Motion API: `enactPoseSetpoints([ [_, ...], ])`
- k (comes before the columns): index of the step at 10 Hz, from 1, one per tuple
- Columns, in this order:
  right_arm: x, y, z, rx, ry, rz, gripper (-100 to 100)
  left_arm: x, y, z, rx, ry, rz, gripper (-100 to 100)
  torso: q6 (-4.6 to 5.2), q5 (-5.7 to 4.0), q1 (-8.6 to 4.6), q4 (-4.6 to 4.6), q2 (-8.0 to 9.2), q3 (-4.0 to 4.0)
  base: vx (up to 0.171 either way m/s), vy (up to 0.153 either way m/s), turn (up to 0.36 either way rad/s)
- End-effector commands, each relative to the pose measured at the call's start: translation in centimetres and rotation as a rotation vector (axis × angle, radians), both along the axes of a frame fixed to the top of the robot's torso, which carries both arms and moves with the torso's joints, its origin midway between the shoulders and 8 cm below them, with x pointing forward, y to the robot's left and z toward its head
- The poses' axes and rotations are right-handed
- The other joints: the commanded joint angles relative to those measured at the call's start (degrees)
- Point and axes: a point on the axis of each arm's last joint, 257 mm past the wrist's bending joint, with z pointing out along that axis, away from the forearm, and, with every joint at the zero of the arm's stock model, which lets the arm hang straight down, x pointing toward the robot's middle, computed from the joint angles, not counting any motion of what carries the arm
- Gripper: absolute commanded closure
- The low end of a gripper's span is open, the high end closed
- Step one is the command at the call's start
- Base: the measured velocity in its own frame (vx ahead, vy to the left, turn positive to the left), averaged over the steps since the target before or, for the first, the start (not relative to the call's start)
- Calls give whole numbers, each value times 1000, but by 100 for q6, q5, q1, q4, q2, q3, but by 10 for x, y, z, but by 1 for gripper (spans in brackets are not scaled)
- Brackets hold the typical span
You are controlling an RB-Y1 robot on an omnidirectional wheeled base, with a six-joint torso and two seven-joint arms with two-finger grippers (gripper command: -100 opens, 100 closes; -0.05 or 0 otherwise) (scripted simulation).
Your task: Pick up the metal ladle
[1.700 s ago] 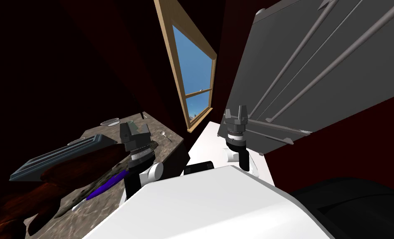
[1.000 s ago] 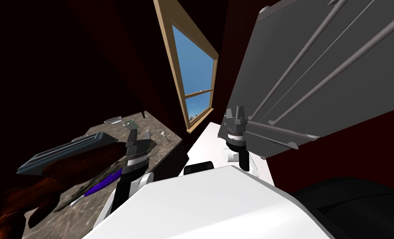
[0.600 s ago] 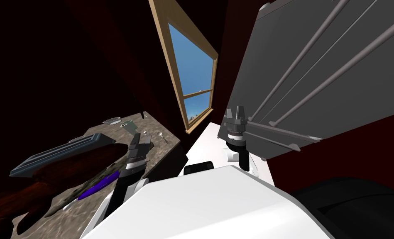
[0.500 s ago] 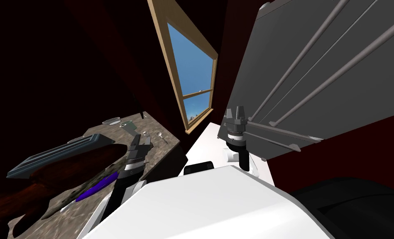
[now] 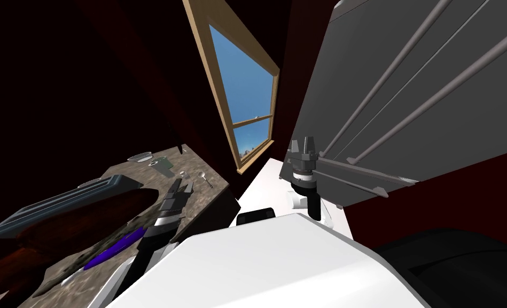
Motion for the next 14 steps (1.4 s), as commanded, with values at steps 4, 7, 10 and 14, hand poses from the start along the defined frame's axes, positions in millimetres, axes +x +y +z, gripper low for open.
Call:
enactPoseSetpoints([
  [4,0,0,0,0,0,0,0,-7,25,-37,23,125,-19,-100,0,1,4,-1,-4,-2,46,-31,-15],
  [7,0,0,0,0,0,0,0,-20,49,-72,59,245,-34,-100,0,1,3,0,-2,-1,46,-32,-30],
  [10,0,0,0,0,0,0,0,-29,64,-91,54,315,-42,-100,0,1,5,-2,-9,-5,52,-22,-21],
  [14,0,0,0,0,0,0,0,-50,93,-123,70,448,-53,-100,1,0,1,-1,-7,-4,51,-29,-34],
])
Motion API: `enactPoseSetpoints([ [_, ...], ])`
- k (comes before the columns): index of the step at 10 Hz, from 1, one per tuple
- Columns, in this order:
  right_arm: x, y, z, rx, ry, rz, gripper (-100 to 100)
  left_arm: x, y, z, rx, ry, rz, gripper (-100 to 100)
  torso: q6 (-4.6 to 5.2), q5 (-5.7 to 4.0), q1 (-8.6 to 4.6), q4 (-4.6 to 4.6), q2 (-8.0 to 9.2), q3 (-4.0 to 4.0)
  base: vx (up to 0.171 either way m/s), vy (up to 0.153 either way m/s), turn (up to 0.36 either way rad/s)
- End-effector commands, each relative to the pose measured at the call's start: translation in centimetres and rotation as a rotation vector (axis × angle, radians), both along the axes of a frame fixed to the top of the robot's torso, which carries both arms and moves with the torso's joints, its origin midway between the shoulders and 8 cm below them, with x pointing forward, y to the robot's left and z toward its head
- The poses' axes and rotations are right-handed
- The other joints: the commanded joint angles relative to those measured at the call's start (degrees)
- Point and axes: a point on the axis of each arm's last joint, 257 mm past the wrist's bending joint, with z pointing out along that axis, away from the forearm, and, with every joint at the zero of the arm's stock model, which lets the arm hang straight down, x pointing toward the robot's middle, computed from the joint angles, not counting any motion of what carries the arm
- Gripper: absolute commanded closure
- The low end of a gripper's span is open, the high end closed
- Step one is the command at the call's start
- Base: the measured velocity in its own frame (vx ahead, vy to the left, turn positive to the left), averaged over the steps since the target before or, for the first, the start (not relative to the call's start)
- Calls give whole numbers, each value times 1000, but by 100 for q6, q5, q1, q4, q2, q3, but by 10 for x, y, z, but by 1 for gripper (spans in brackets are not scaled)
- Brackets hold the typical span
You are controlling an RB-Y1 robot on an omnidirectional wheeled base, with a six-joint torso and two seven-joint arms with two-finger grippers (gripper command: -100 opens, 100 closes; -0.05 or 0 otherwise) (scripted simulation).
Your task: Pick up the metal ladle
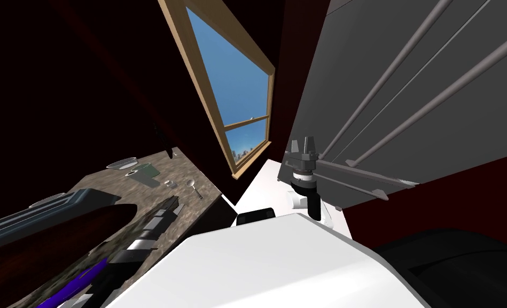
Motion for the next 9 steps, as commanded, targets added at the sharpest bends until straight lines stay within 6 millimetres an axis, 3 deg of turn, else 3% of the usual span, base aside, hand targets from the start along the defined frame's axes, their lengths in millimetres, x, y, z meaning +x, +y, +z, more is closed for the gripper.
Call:
enactPoseSetpoints([
  [1,0,0,0,0,0,0,0,-15,17,-17,20,76,-5,-100,0,0,0,0,0,0,63,-26,-58],
  [4,0,0,0,0,0,0,0,-29,34,-30,8,149,0,-100,1,-1,-6,-2,-8,-4,69,-33,-32],
  [5,0,0,0,0,0,0,0,-42,49,-42,40,212,-4,-100,0,-1,-4,-1,-6,-3,70,-38,-71],
  [6,0,0,0,0,0,0,0,-42,49,-41,12,216,1,-100,1,-2,-6,-1,-6,-3,57,-25,-20],
  [7,0,0,0,0,0,0,0,-56,65,-51,42,279,-2,-100,0,-1,-3,-1,-2,-2,81,-39,-59],
  [8,0,0,0,0,0,0,0,-56,65,-51,17,282,4,-100,1,-2,-6,-2,-8,-4,64,-30,-25],
  [9,0,0,0,0,0,0,0,-70,80,-58,47,344,0,-100,0,-1,-4,-1,-4,-3,84,-24,-56],
])
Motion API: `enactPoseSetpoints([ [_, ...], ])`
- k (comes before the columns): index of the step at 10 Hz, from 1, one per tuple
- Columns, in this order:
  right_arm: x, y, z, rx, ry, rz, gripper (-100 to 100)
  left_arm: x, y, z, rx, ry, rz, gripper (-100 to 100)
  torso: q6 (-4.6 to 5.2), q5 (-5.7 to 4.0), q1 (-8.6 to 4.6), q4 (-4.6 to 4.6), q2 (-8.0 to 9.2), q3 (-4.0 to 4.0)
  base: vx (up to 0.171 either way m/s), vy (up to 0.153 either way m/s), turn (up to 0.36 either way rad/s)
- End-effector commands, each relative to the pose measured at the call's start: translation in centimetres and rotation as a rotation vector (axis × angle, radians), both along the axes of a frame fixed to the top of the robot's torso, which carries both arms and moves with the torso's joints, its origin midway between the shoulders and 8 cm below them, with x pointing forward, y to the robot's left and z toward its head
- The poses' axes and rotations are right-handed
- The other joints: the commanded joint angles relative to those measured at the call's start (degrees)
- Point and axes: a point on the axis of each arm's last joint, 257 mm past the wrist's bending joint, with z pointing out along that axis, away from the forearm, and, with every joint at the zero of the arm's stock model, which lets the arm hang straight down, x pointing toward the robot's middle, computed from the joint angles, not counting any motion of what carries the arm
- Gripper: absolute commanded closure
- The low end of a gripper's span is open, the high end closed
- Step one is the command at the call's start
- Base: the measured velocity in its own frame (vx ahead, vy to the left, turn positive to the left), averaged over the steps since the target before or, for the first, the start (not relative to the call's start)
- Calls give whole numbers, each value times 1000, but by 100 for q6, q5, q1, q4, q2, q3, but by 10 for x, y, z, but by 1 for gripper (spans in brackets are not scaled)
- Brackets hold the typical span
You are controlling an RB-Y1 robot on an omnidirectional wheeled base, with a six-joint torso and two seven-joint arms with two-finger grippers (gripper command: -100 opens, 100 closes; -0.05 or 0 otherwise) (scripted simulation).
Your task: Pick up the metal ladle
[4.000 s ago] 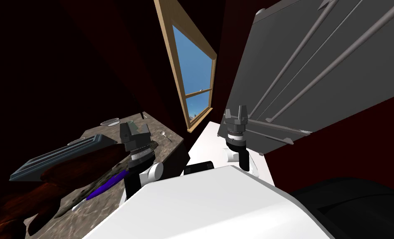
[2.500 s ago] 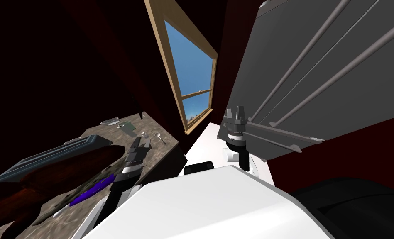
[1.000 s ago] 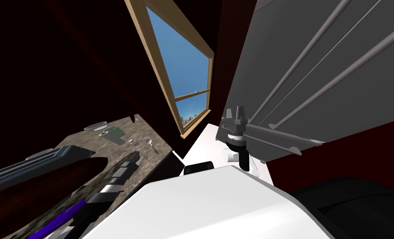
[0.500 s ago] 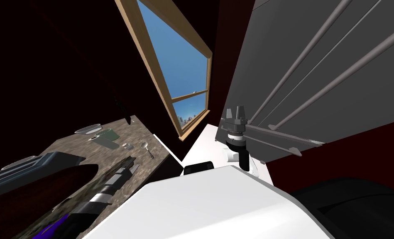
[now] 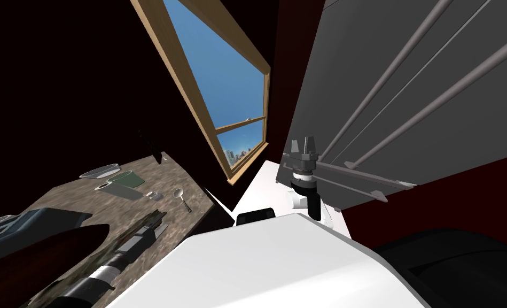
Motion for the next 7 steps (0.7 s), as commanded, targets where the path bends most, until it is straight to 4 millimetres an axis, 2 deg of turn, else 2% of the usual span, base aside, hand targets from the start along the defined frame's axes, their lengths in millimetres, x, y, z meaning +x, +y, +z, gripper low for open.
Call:
enactPoseSetpoints([
  [1,0,0,0,0,0,0,0,-6,8,-3,-16,34,10,-100,0,0,0,0,0,0,62,-22,-37],
  [2,0,0,0,0,0,0,0,-20,23,-9,11,96,4,-100,-1,1,0,1,6,2,64,-33,-78],
  [3,0,0,0,0,0,0,0,-20,23,-9,-11,98,14,-100,0,-1,-3,1,6,3,62,-35,-27],
  [4,0,0,0,0,0,0,0,-33,36,-14,13,159,7,-100,-1,0,-5,1,7,4,87,-52,-58],
  [5,0,0,0,0,0,0,0,-33,37,-14,-6,162,18,-100,0,-2,-10,0,0,0,72,-36,-30],
  [6,0,0,0,0,0,0,0,-46,50,-18,17,222,12,-100,-1,-1,-6,0,3,1,87,-34,-82],
  [7,0,0,0,0,0,0,0,-46,50,-18,0,224,21,-100,1,-1,-5,0,-2,-1,68,-29,-40],
])
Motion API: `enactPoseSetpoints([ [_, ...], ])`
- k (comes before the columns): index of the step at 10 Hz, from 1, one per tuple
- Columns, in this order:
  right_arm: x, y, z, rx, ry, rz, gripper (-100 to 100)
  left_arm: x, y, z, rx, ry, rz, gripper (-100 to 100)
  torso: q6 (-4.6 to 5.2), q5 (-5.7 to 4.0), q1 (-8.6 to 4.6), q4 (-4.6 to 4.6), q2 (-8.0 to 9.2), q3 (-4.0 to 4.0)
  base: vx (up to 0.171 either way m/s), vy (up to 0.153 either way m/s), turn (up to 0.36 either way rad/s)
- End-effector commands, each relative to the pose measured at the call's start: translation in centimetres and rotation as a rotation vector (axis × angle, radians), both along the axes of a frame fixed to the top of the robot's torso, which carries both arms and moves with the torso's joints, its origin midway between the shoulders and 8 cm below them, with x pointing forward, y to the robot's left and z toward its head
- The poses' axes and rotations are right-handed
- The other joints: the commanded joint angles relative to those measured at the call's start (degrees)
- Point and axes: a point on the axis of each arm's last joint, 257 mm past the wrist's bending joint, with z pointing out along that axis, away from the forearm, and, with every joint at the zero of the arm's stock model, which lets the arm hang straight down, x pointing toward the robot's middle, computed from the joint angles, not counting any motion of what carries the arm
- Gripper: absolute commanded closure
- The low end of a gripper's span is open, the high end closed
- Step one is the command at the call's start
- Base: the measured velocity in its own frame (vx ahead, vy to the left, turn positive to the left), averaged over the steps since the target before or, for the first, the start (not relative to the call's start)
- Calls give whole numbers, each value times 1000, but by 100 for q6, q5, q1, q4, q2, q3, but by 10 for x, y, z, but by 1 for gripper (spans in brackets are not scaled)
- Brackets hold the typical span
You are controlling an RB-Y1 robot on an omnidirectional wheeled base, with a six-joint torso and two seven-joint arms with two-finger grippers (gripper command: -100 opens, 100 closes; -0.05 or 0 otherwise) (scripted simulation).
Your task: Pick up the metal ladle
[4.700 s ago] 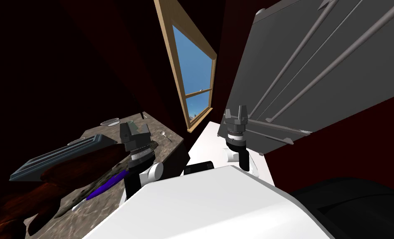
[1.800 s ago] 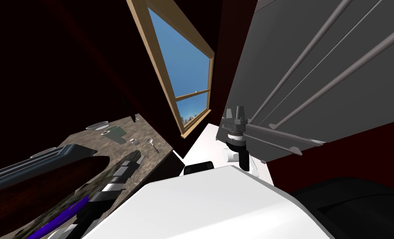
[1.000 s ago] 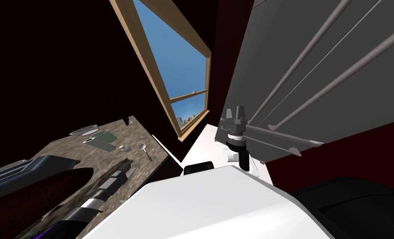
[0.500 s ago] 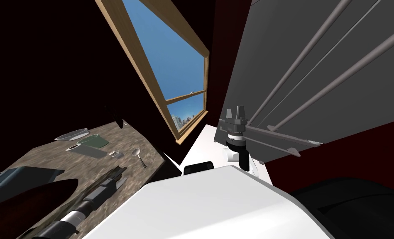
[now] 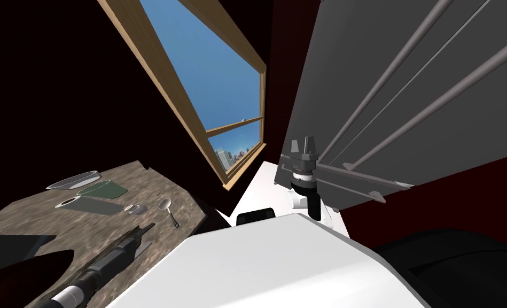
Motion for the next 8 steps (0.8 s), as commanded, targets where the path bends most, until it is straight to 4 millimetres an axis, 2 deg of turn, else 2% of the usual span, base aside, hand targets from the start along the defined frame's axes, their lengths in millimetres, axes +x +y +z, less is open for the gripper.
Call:
enactPoseSetpoints([
  [1,0,0,0,0,0,0,0,-13,15,-4,7,68,-5,-100,0,0,0,0,0,0,68,-28,-61],
  [2,0,0,0,0,0,0,0,-15,17,-4,-1,72,7,-100,2,0,2,0,0,0,54,-23,-38],
  [3,0,0,0,0,0,0,0,-27,28,-7,11,133,3,-100,0,1,3,1,5,3,73,-26,-81],
  [4,0,0,0,0,0,0,0,-27,28,-7,5,133,7,-100,2,1,3,1,1,1,63,-20,-37],
  [6,0,0,0,0,0,0,0,-51,46,-11,27,251,-1,-100,6,0,5,2,-2,0,86,-29,-95],
  [7,0,0,0,0,0,0,0,-49,47,-11,20,253,4,-100,8,-2,12,0,-14,-7,75,-14,-41],
  [8,0,0,0,0,0,0,0,-60,55,-12,28,311,0,-100,11,0,20,1,-13,-6,73,-10,-89],
])
